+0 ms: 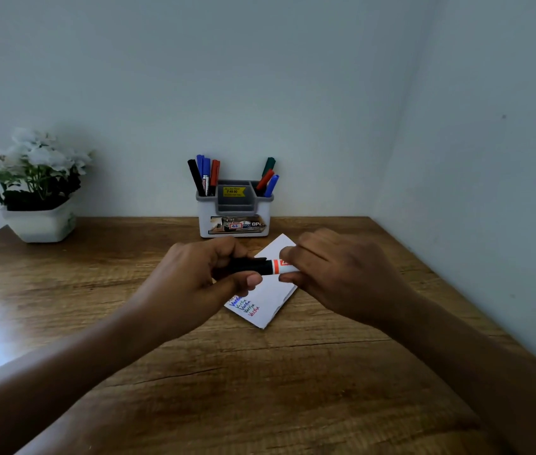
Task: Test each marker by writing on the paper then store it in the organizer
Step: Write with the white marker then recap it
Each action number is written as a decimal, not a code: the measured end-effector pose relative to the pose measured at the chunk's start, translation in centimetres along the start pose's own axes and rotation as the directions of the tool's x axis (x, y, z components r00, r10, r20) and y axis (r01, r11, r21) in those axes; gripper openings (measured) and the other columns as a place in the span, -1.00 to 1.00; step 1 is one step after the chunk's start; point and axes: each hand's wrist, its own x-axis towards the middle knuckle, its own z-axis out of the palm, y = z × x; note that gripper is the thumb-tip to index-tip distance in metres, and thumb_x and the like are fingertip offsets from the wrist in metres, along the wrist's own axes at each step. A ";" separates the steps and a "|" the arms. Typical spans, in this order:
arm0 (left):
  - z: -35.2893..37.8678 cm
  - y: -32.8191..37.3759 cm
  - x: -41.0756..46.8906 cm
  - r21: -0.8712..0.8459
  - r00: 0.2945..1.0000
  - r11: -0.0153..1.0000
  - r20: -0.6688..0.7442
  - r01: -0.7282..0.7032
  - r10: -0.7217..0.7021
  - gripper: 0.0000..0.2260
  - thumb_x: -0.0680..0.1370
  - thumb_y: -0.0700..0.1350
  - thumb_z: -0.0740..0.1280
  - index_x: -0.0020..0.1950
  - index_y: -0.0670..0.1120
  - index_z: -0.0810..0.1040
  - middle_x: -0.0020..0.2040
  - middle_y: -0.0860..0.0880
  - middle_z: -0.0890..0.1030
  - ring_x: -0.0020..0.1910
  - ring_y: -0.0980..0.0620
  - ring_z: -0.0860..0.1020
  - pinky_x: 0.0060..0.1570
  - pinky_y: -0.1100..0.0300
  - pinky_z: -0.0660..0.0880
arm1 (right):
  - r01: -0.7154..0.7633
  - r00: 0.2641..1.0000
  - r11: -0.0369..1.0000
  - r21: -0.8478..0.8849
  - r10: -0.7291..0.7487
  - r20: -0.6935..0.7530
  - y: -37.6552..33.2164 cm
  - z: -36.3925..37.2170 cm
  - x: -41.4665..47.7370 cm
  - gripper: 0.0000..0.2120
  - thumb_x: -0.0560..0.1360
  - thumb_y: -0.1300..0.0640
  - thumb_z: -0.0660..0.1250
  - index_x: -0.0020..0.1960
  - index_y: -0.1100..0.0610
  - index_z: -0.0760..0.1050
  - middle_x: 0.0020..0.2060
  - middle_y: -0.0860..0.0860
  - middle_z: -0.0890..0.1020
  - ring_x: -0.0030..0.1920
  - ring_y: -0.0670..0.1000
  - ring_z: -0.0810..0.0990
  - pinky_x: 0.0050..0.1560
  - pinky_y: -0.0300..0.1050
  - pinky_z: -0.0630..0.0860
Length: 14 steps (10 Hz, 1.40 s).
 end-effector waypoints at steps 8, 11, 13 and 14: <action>-0.7 -2.7 0.1 0.363 0.732 0.670 0.053 -0.648 0.679 -0.81 0.56 -0.01 0.28 0.12 -0.06 0.47 -0.19 0.00 0.70 -0.37 0.12 0.62 -0.53 0.22 0.53 | -0.490 0.820 0.499 0.715 -0.014 0.572 1.2 -0.5 1.0 -0.75 0.58 0.00 0.13 -0.07 0.05 0.55 -0.40 -0.33 0.53 -0.39 -0.24 0.44 -0.36 -0.43 0.33; -4.9 -6.5 -0.8 0.323 0.872 0.860 -0.161 -0.396 0.462 -0.64 0.58 0.18 0.23 0.06 -0.10 0.59 -0.13 0.14 0.66 -0.31 0.32 0.62 -0.40 0.36 0.52 | -0.670 0.737 0.301 0.679 0.164 0.655 5.2 -1.4 -1.8 -0.64 0.56 -0.10 0.11 0.07 0.06 0.60 -0.39 0.03 0.44 -0.46 -0.09 0.32 -0.45 -0.23 0.26; -1.7 -6.5 -2.3 0.307 0.875 0.820 0.124 -0.483 0.468 -0.78 0.56 0.18 0.25 0.16 0.16 0.49 -0.06 0.16 0.68 -0.17 0.17 0.66 -0.28 0.09 0.64 | -0.528 0.800 -0.139 0.838 0.249 0.546 3.2 0.0 -1.2 -0.67 0.55 0.20 0.18 0.27 -0.07 0.34 -0.13 0.04 0.61 -0.38 -0.04 0.52 -0.55 -0.23 0.42; -1.1 -7.5 -2.4 0.333 0.857 0.792 0.257 -0.512 0.446 -0.74 0.54 0.14 0.30 0.21 0.16 0.49 0.07 0.15 0.66 -0.01 0.16 0.65 -0.16 0.06 0.65 | -0.292 0.806 -0.541 0.789 0.306 0.507 3.0 0.4 -1.3 -0.73 0.52 0.13 0.12 0.15 0.03 0.48 -0.14 0.06 0.64 -0.37 -0.03 0.58 -0.55 -0.21 0.53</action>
